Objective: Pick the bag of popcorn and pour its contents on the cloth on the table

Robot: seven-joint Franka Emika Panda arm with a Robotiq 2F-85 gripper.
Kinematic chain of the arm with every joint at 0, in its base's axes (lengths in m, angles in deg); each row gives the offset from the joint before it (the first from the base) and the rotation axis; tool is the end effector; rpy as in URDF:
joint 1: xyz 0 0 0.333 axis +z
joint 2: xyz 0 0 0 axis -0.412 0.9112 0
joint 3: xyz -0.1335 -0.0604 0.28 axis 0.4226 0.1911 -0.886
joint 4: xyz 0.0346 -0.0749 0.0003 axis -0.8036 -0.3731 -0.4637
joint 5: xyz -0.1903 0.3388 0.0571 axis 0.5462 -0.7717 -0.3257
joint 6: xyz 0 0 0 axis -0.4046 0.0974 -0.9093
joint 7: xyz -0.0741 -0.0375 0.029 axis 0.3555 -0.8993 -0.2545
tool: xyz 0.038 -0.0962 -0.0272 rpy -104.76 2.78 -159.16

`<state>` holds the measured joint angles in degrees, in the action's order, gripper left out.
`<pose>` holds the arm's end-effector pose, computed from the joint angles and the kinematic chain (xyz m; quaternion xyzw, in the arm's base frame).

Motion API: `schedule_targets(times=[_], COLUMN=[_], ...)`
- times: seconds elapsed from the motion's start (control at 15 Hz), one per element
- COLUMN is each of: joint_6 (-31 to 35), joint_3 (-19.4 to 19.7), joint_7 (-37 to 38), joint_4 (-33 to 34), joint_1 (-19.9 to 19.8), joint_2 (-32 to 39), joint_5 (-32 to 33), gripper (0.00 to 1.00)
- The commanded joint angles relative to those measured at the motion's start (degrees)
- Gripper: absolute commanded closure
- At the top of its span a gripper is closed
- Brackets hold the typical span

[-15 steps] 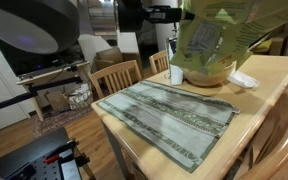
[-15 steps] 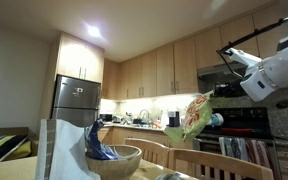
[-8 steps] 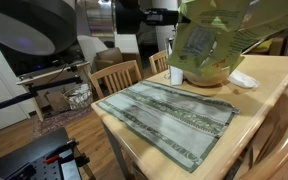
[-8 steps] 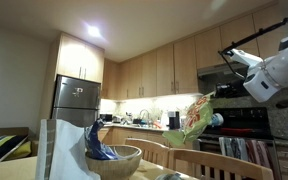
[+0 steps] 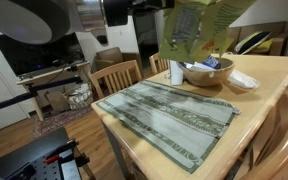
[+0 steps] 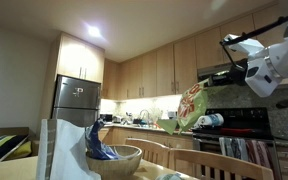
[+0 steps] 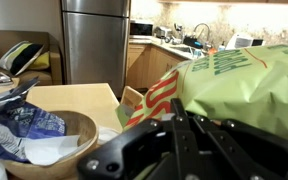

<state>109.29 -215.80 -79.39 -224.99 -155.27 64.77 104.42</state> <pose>0.4067 -0.0353 0.3742 0.1090 0.7233 -0.1958 0.6531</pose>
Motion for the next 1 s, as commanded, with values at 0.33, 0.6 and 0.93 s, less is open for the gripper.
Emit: schedule_targets(times=[0.33, 0.6, 0.93], joint_6=[-1.03, -1.75, -1.38], joint_3=[-18.41, -22.89, -22.83], joint_7=[-8.98, -9.21, -4.78], joint_4=[-3.12, -3.07, -2.87], joint_1=[-7.59, -10.39, -11.07], joint_2=[-7.73, -9.38, -12.30], joint_5=[-0.01, -0.01, -0.01], gripper=[1.00, 1.00, 1.00])
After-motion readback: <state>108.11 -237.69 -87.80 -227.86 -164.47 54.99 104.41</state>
